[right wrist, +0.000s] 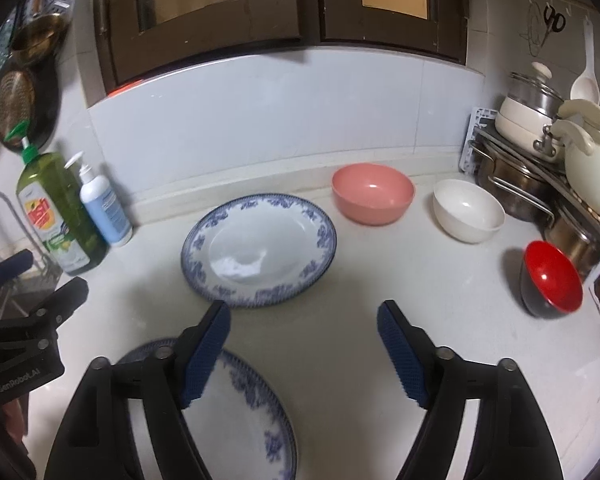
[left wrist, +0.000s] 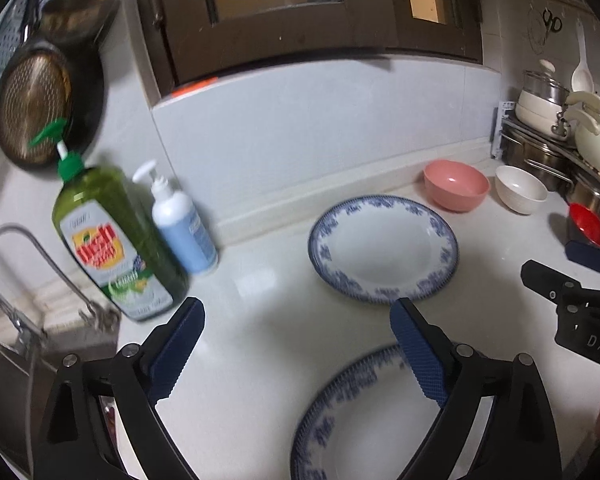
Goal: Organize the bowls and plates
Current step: 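Move both tools to the rim of the second blue-patterned plate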
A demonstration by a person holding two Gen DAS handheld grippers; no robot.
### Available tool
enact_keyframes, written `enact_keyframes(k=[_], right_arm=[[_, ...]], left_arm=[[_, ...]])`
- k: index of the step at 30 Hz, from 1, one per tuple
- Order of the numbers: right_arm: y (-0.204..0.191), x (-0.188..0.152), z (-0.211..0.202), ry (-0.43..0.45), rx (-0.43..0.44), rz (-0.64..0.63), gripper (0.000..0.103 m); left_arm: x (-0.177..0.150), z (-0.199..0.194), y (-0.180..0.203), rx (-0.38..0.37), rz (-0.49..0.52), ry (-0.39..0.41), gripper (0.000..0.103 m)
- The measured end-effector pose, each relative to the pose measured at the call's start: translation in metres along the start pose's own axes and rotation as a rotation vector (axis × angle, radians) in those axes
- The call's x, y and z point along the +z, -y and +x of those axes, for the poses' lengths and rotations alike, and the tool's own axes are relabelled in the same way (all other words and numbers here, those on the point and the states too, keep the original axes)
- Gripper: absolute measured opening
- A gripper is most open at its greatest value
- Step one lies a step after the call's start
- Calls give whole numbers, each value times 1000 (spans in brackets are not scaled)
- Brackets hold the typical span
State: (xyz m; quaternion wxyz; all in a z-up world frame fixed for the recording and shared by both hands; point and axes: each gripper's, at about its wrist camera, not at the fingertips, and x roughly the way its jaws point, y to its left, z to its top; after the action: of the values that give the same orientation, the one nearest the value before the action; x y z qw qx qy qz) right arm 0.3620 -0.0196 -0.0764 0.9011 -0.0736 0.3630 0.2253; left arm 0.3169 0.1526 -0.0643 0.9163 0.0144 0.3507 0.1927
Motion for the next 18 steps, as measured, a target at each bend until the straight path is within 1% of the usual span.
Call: enact_keyframes(k=[5, 11, 14, 18], right_arm=[[0, 16, 19, 10, -19, -14, 82], [3, 33, 51, -13, -11, -3, 83], [4, 40, 69, -26, -22, 3, 83], [7, 47, 92, -40, -39, 7, 83]], left_arm=[[17, 20, -2, 1, 12, 5, 97], [36, 56, -4, -51, 26, -18, 97], [42, 75, -3, -60, 34, -38, 96], [47, 101, -3, -42, 51, -50, 95]])
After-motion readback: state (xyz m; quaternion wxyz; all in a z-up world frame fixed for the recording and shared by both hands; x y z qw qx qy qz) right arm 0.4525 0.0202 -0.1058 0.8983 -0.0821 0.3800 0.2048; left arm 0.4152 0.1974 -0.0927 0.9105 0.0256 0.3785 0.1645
